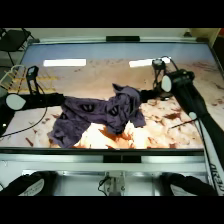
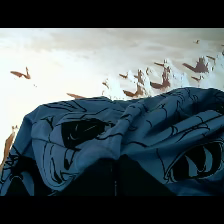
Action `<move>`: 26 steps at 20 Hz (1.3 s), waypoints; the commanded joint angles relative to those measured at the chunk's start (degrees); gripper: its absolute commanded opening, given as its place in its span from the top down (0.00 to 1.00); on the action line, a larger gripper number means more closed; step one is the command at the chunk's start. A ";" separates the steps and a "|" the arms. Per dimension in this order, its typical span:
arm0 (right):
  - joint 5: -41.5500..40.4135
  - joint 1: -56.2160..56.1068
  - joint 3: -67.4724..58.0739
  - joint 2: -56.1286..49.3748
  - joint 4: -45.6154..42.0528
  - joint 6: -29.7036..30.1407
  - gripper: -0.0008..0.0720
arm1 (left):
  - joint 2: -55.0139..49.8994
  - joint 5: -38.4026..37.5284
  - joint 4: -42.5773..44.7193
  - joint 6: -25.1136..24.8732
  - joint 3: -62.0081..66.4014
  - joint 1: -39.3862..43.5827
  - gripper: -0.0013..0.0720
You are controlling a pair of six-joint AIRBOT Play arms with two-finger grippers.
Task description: Fold the shirts.
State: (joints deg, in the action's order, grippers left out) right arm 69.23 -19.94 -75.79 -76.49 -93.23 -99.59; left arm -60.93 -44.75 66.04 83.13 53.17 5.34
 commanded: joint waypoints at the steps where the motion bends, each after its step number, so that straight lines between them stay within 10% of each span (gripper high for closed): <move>1: 4.22 -8.92 0.37 -0.20 6.05 1.88 0.07 | -0.26 0.11 -0.04 -1.05 0.02 -0.33 0.91; 14: -15.10 -16.83 2.10 -16.92 16.46 -2.40 0.07 | -0.26 -0.46 -0.02 -1.68 0.02 -0.39 0.91; 15: -16.24 -16.81 2.10 -16.92 16.39 -3.58 0.32 | -0.26 -0.48 0.00 -1.68 0.02 -0.39 0.91; 16: -16.59 -16.63 1.95 -16.85 16.39 -4.42 0.82 | -0.26 -0.46 0.00 -1.70 0.02 -0.42 0.91; 26: -10.60 -2.86 -28.26 12.15 -7.50 -1.46 0.85 | 4.92 -21.05 0.00 -5.99 45.68 -9.40 0.91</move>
State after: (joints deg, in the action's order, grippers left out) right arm 57.91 -27.53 -95.15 -73.65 -93.32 -101.54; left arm -58.02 -58.74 66.06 77.87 82.02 -2.20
